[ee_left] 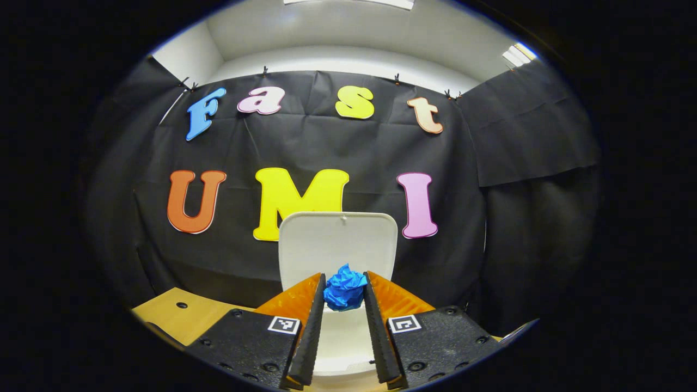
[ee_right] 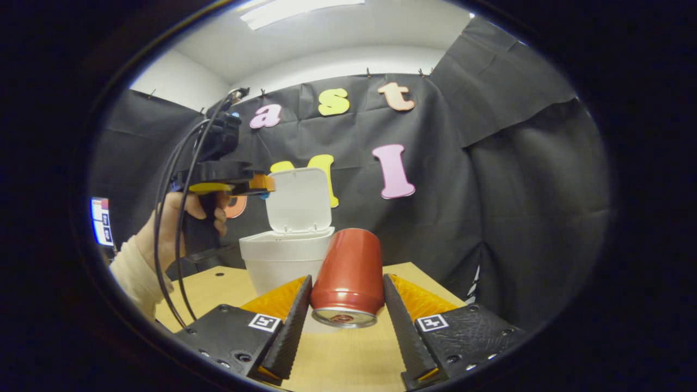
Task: Press the lid of the desktop garbage bin to open it, pick up the crumpled paper on the desktop and throw it into the bin, then pick up the pop can on the desktop and drop it into the bin, and finally close the garbage bin lid.
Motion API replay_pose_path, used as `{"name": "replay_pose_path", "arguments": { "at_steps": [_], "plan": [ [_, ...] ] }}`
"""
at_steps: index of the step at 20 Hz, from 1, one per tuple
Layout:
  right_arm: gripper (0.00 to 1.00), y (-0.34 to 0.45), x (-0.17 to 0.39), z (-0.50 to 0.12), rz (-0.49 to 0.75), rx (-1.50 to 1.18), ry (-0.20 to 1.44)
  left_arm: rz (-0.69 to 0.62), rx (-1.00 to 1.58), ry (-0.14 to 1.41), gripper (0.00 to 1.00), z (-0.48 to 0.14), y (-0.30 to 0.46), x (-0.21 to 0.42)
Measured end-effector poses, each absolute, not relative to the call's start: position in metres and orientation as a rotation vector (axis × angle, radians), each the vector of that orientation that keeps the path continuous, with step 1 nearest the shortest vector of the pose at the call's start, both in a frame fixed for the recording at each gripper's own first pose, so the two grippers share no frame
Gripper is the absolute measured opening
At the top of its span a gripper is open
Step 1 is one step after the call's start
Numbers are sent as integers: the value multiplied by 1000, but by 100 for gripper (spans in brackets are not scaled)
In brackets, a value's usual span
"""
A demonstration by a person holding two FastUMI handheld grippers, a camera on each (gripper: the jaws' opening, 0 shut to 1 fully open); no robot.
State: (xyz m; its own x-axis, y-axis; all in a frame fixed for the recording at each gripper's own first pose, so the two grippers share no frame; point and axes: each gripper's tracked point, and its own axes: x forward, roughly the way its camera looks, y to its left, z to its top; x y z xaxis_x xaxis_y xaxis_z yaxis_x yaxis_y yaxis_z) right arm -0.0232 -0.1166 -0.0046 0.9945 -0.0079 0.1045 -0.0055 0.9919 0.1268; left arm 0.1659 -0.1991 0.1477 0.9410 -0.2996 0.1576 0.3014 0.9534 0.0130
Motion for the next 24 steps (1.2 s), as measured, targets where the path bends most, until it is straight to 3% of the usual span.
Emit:
{"name": "replay_pose_path", "arguments": {
  "at_steps": [11, 12, 14, 15, 20, 24],
  "plan": [
    [76, -110, -22, -11, 10, 111, -86, -372, -21, 27, 47, 95, -224, 191],
    [76, -109, -21, -13, 13, 109, -80, -368, -10, 32, 43, 94, -221, 190],
    [76, -105, -20, -14, 19, 107, -74, -368, -5, 41, 76, 92, -217, 185],
    [76, -103, -21, -14, 21, 104, -75, -368, -8, 38, 83, 92, -213, 183],
    [76, -94, -27, -14, 37, 97, -90, -346, 26, 5, 99, 94, -187, 173],
    [75, -95, -30, -5, 10, 66, -123, -306, 50, -8, 99, 82, -160, 160]
  ]
}}
